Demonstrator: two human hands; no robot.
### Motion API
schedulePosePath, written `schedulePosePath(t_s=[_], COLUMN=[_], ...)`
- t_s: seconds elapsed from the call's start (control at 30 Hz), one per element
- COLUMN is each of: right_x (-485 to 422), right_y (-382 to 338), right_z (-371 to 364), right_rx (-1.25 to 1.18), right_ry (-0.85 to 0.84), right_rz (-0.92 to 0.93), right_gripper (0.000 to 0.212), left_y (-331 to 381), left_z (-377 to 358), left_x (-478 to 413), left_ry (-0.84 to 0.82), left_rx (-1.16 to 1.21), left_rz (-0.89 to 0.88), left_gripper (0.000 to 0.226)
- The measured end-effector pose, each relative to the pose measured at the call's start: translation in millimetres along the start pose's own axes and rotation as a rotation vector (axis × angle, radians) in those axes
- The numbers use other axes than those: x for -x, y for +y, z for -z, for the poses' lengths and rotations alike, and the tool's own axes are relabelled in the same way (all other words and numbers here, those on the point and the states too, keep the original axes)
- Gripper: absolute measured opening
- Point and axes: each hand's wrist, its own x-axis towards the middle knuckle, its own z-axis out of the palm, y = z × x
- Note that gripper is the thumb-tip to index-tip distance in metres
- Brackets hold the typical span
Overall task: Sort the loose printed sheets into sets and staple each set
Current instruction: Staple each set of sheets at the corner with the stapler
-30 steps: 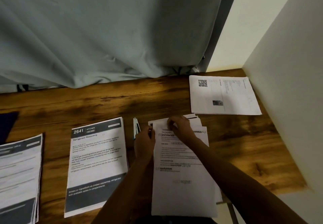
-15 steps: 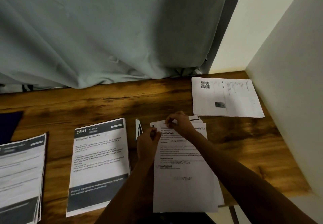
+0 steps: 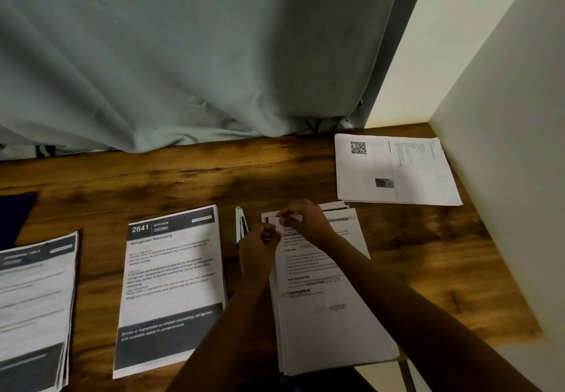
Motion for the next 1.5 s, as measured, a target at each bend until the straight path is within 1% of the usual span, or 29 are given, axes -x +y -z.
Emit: schedulePosePath(t_s=[0.27,0.33,0.4,0.47,0.5,0.6,0.73,0.8,0.93,1.0,1.07,1.17,1.23,1.3,1.4,1.5], right_x=[7,10,14,20,23,32,37,38,40,39,37,34,32,29,25,23], right_y=[-8,-7,-6,-2,0,6,11,11,11,12,12,12,12,11,7,1], right_z=[0,1,3,4,5,4,6,8,11,10,9,7,6,4,3,4], right_rx=[-0.101,-0.115,-0.124,-0.128,-0.123,-0.125,-0.137,-0.127,-0.143,-0.14,-0.133,-0.099,-0.07,-0.04,-0.017,-0.059], right_ry=[0.031,0.073,0.133,0.181,0.2,0.232,0.226,0.207,0.206,0.197,0.19,0.232,0.263,0.278,0.281,0.258], right_rz=[-0.066,-0.057,-0.045,-0.035,-0.031,-0.043,-0.045,-0.05,-0.049,-0.059,-0.075,-0.036,-0.031,-0.06,-0.081,-0.114], right_gripper=[0.009,0.008,0.008,0.009,0.009,0.009,0.009,0.009,0.008,0.007,0.007,0.006,0.006,0.006,0.009,0.014], left_y=[0,-1,0,3,3,1,-1,1,-1,-1,-2,-2,4,12,15,14], left_z=[0,1,5,8,8,7,4,3,1,1,0,-1,2,6,9,13], left_x=[2,3,3,3,2,-8,-23,-29,-37,-39,-39,-36,-32,-29,-23,-19], left_ry=[-0.018,-0.024,0.009,0.047,0.041,-0.092,-0.288,-0.319,-0.307,-0.288,-0.259,-0.195,-0.19,-0.203,-0.194,-0.194], left_rx=[0.016,0.04,0.029,-0.037,-0.068,-0.175,-0.55,-0.669,-0.714,-0.687,-0.601,-0.366,-0.165,-0.013,0.136,0.232], left_rz=[0.012,-0.011,-0.03,-0.036,-0.041,-0.08,-0.146,-0.171,-0.202,-0.211,-0.223,-0.233,-0.151,-0.05,0.033,0.102], left_gripper=[0.018,0.019,0.02,0.022,0.024,0.036,0.065,0.07,0.069,0.063,0.052,0.031,0.024,0.023,0.024,0.036])
